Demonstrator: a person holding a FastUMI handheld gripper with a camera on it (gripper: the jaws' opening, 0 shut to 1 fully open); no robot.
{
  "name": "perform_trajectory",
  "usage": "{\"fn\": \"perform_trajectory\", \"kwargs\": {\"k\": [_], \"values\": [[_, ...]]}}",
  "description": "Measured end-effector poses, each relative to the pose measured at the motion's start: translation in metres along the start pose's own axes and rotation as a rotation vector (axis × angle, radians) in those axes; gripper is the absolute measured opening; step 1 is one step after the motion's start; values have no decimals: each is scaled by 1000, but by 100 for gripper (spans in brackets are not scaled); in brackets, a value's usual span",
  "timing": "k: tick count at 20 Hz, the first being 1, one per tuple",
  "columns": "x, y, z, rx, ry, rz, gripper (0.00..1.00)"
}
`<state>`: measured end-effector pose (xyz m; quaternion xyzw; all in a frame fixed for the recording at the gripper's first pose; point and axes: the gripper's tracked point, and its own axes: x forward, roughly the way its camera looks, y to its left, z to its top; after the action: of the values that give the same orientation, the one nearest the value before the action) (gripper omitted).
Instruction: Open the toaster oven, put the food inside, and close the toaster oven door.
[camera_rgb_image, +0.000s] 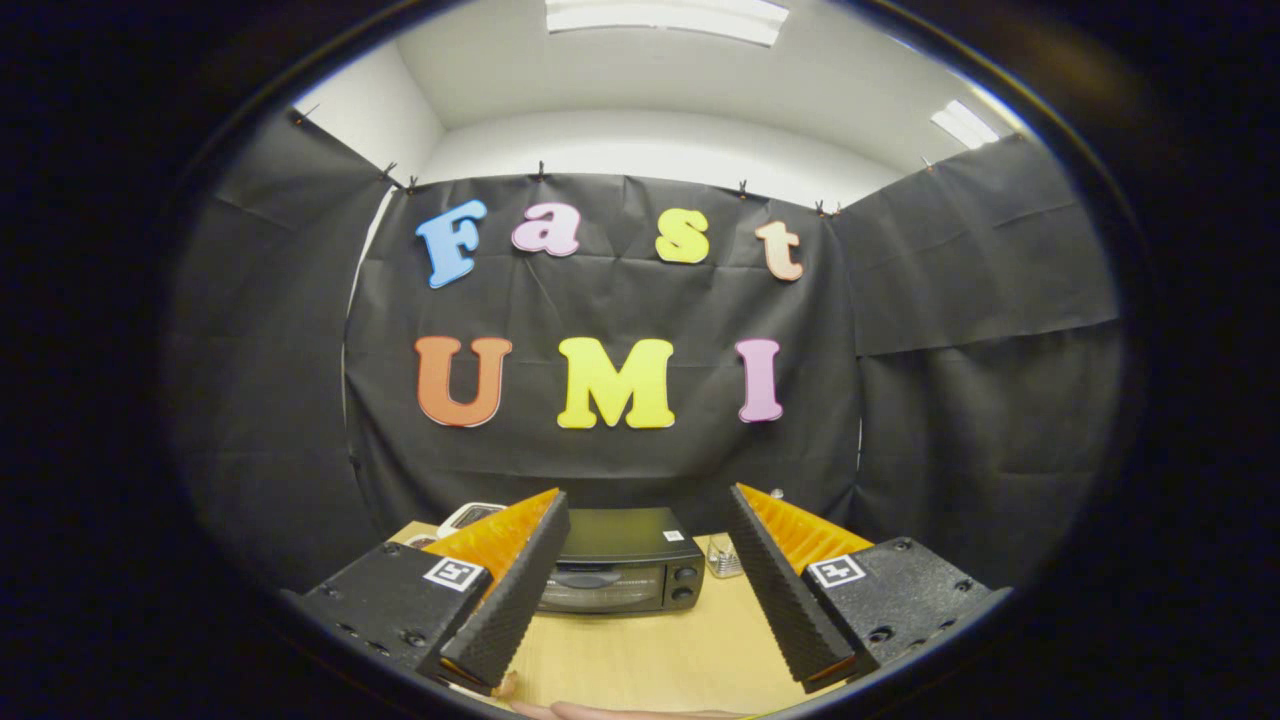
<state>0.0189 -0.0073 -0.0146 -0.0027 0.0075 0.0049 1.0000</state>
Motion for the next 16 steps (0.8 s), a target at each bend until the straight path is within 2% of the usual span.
{"fn": "perform_trajectory", "kwargs": {"k": [3,7,16], "values": [[26,0,-14,-10,17,-10,100],[78,19,-43,-38,40,38,100],[198,51,-123,24,148,44,100]]}}
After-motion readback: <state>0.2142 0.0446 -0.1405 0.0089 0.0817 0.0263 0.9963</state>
